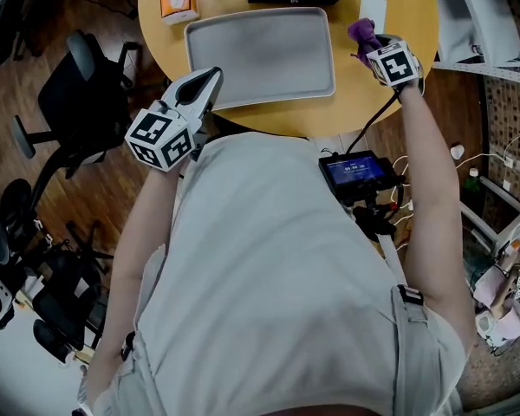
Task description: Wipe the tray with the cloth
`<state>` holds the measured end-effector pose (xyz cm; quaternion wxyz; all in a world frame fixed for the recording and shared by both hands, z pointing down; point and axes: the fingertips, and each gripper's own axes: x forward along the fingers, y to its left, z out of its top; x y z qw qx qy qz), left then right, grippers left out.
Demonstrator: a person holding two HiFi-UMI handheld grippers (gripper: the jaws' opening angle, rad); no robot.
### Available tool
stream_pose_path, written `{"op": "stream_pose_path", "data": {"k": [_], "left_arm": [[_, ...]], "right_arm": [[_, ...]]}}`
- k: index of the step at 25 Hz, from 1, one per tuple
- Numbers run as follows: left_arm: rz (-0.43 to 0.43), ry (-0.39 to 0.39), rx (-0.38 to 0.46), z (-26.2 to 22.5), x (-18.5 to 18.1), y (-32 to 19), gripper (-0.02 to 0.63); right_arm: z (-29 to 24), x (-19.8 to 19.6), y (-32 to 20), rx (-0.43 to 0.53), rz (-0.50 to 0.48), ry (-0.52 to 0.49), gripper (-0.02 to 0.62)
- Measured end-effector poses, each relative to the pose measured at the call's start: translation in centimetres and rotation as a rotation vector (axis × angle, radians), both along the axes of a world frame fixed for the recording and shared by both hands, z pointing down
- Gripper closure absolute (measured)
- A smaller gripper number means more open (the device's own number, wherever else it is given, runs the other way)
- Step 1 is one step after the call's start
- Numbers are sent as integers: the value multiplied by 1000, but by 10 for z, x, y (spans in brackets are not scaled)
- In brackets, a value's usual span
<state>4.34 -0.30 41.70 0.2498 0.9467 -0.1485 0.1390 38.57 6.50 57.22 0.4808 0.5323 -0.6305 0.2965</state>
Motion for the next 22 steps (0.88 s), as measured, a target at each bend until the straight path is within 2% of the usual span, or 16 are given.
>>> {"op": "stream_pose_path", "data": {"k": [2,4,6,7,10,11,12,14,17,18,20,22], "left_arm": [[-6,-14,-1,2,-4,-1,606],[-20,-24,-17,17,-8,-11,606],[-32,-40,-40,36,2,-13,606],[-44,-60,-45,42,5,-14,606],[-75,-103,-64,49,7,-18,606],[-69,-100,-75,48,8,-17,606],[-59,-92,-83,45,9,-16,606],[-47,-84,-89,40,5,-17,606],[-51,-77,-81,39,-2,-23,606],[-52,-74,-79,40,-3,-23,606],[-52,-69,-75,43,-8,-23,606],[-51,-60,-70,47,-10,-22,606]], "right_arm": [[29,-1,12,-73,41,-41,520],[64,-10,4,-123,32,-88,520],[94,5,8,-187,18,-87,520],[105,16,19,-254,27,-62,520],[114,33,64,-541,116,15,520],[108,35,74,-589,131,50,519],[101,36,77,-599,126,86,518],[90,34,66,-542,76,134,518],[96,18,16,-332,-61,93,514],[99,18,11,-306,-69,95,510],[100,19,21,-321,-33,106,484],[90,12,17,-245,-34,73,456]]}}
